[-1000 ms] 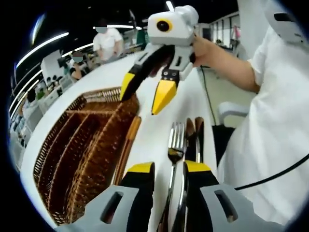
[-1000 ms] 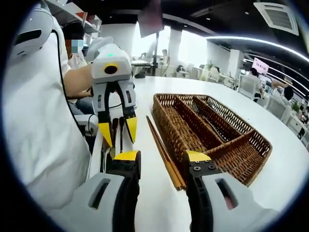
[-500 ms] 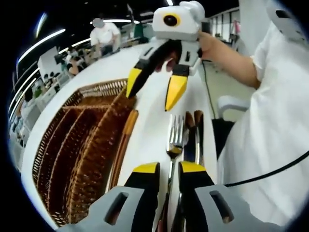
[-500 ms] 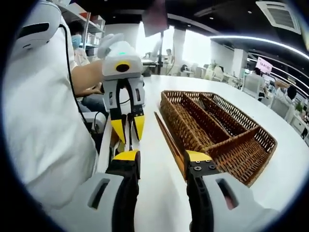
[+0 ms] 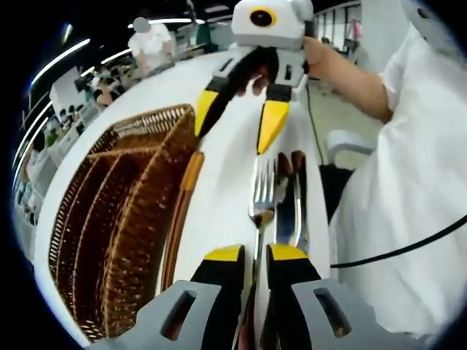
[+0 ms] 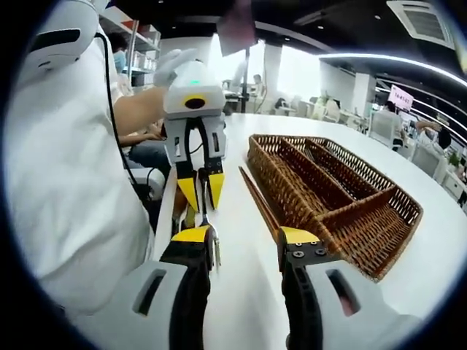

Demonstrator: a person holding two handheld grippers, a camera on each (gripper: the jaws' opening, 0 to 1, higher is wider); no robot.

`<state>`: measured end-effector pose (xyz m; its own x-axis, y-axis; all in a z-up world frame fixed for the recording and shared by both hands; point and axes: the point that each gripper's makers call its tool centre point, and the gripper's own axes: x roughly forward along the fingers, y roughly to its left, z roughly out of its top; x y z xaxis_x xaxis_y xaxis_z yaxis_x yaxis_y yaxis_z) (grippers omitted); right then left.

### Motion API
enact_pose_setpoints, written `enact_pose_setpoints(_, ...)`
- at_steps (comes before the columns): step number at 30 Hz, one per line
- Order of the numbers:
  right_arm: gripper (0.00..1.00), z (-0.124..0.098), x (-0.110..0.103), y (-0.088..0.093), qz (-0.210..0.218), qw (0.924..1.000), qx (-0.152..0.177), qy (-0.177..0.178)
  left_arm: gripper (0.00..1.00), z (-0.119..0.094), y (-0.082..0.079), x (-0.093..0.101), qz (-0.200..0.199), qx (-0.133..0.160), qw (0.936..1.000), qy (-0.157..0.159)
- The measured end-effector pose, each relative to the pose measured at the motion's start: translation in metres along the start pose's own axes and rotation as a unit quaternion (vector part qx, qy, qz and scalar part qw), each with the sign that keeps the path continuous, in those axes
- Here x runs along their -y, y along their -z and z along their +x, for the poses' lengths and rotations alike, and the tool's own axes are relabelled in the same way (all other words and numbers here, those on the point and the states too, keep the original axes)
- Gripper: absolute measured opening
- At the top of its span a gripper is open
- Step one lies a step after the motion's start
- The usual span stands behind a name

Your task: Arrange the knives, forks, and spoons in their matching storage slots by inserting each utensil handle-first until every utensil is classified and aligned in the correct compartment

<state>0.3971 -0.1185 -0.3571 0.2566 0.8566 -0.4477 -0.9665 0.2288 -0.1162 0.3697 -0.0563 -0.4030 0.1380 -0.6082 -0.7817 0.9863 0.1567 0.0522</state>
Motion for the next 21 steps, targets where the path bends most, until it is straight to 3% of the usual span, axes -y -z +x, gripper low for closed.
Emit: enact_pose_setpoints(21, 0.37, -0.0032, 0.0013, 0.0067, 0.011, 0.9999, 0.003, -0.003, 0.04, 0.0039, -0.0022, -0.0021, -0.004, -0.018, 0.9994, 0.029)
